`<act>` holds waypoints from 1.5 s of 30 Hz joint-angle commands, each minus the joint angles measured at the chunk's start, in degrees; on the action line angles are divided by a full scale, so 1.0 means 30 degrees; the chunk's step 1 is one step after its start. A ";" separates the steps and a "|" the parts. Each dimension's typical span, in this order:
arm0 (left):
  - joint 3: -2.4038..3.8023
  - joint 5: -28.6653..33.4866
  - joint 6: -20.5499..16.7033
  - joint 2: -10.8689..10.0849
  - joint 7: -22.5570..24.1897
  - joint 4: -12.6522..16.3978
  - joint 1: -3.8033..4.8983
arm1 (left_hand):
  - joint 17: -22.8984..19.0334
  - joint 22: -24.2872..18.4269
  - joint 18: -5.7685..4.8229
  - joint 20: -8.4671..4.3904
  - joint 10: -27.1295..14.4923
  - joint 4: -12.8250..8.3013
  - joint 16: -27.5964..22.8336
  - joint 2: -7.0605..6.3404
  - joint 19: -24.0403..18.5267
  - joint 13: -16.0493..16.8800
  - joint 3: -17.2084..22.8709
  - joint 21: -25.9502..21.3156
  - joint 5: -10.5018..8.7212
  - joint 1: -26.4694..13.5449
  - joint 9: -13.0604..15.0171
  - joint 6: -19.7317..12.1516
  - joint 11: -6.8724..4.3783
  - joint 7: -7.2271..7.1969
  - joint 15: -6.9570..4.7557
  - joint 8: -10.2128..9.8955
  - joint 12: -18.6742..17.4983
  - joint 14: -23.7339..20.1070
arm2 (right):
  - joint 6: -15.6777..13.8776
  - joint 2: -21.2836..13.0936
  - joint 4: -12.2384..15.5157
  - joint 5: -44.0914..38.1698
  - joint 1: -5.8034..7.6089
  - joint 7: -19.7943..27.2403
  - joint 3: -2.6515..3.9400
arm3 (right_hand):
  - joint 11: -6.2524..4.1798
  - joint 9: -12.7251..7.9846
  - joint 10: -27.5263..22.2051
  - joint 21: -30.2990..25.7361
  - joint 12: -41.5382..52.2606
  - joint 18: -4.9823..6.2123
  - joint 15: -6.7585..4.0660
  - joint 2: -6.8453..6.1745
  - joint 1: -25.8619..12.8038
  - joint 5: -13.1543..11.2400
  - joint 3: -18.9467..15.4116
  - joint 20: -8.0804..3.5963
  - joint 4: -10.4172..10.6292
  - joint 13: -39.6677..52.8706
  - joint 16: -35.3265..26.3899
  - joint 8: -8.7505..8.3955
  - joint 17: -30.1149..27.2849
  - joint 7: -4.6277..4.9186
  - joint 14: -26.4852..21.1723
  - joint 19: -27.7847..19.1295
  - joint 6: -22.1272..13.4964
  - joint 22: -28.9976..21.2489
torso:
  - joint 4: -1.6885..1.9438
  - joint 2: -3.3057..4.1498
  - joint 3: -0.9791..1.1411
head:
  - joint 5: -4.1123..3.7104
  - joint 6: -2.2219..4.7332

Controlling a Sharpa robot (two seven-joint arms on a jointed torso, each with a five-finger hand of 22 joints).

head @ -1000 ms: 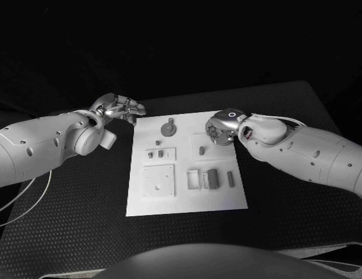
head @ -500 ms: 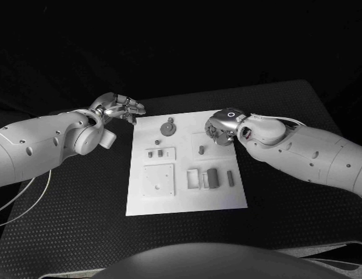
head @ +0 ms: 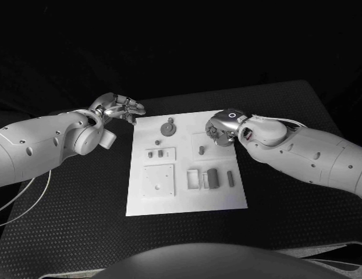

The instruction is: Assemble the parts on the task board

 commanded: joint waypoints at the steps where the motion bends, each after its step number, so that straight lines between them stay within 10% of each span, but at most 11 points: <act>1: 0.0011 0.0131 0.0204 -0.0007 0.0083 0.0022 0.0022 | 0.0021 -0.0018 0.0327 0.0003 -0.0147 0.0024 -0.0085 0.0112 0.0016 0.0029 -0.0129 -0.0122 -0.0002 -0.0030 -0.0015 -0.0118 -0.0027 -0.0014 0.0065 -0.0064 0.0050 -0.0028 | 0.0941 -0.0034 -0.0008 0.0786 -0.0113 0.0057 -0.0077 | 0.0026 -0.0004 0.0076 0.0104 0.0031 0.1056 -0.0096 -0.0106 -0.0251 0.0034 0.0148 0.0002 -0.0026 0.0011 -0.0163 0.0098 -0.0037 0.0050 -0.0023 0.0071 0.0066 0.0331 | -0.0013 0.0000 -0.0007 | 0.0011 -0.0004; 14: 0.0011 0.0131 0.0202 -0.0018 0.0069 0.0024 0.0022 | 0.0025 -0.0021 0.0332 0.0005 -0.0170 0.0022 -0.0088 0.0095 0.0022 0.0037 -0.0138 -0.0132 -0.0001 -0.0024 -0.0016 -0.0133 -0.0023 -0.0009 0.0069 -0.0068 0.0049 -0.0026 | 0.0868 -0.0016 -0.0127 0.1392 -0.0111 0.0021 -0.0077 | 0.0496 -0.0218 -0.0998 -0.0213 -0.0712 0.1056 0.0354 -0.1852 -0.1329 0.0000 -0.0275 0.0089 0.1133 -0.0261 -0.0280 -0.0504 0.0042 0.0543 -0.0328 -0.0046 -0.1069 0.0242 | 0.0004 0.0005 0.0003 | -0.0006 -0.0007; 45: 0.0011 0.0131 0.0188 -0.0029 0.0069 0.0024 0.0022 | 0.0039 -0.0026 0.0347 0.0009 -0.0195 0.0026 -0.0087 0.0119 0.0050 0.0061 -0.0138 -0.0151 0.0006 0.0003 -0.0014 -0.0149 -0.0020 -0.0003 0.0071 -0.0068 0.0061 -0.0009 | 0.0734 0.0063 -0.0219 0.1677 -0.0111 0.0083 -0.0077 | 0.0517 -0.0190 -0.1031 -0.0296 -0.0780 0.1056 0.0377 -0.2456 -0.2208 -0.0010 -0.0630 0.0053 0.2753 -0.0242 -0.0257 -0.0475 0.0115 0.0556 -0.0381 -0.0043 -0.1159 0.0305 | -0.0002 0.0003 -0.0008 | -0.0061 -0.0019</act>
